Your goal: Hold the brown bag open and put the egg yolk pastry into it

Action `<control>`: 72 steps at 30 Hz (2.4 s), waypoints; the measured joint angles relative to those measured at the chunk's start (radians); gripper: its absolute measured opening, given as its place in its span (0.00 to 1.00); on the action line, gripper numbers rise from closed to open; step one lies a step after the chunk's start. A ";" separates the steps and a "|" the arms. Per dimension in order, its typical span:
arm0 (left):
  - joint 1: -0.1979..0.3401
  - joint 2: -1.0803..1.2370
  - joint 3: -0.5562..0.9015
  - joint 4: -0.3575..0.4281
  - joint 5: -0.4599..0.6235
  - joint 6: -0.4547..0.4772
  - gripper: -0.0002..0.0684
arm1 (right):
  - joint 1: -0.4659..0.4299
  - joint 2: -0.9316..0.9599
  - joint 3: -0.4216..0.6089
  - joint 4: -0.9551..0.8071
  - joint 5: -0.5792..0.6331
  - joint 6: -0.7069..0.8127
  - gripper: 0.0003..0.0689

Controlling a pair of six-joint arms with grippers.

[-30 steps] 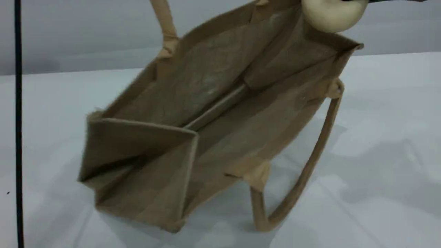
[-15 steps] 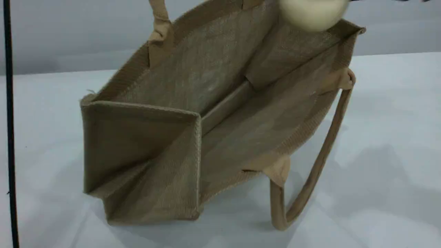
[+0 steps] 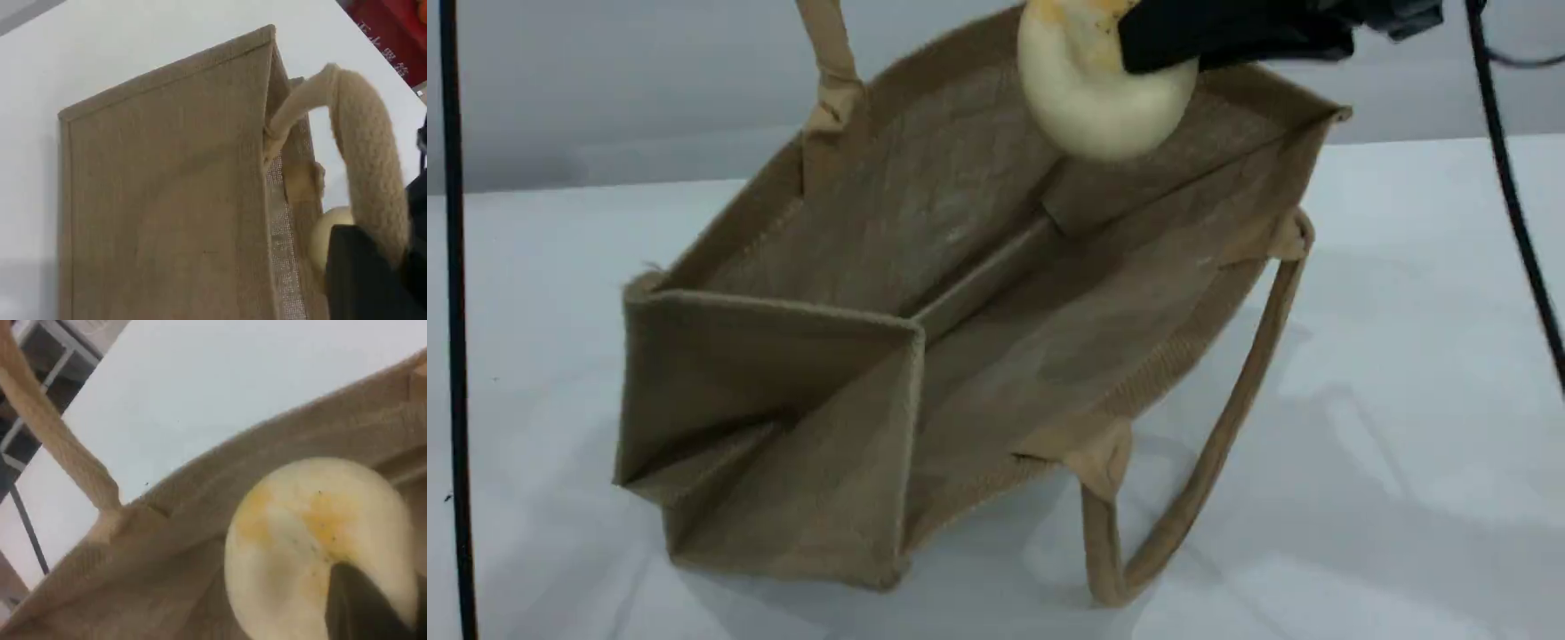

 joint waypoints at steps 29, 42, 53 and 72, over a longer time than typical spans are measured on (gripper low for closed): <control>-0.002 -0.002 0.000 0.001 0.002 0.003 0.13 | 0.138 0.250 -0.001 0.273 -0.033 -0.238 0.05; -0.002 -0.002 0.000 0.000 0.002 0.003 0.13 | 0.174 0.265 -0.001 0.272 -0.116 -0.339 0.22; -0.002 -0.002 0.000 0.001 0.002 0.010 0.13 | 0.174 0.200 -0.001 0.271 -0.102 -0.343 0.67; -0.024 0.049 0.000 0.017 0.000 0.034 0.13 | 0.163 -0.314 0.001 -0.454 -0.076 0.302 0.68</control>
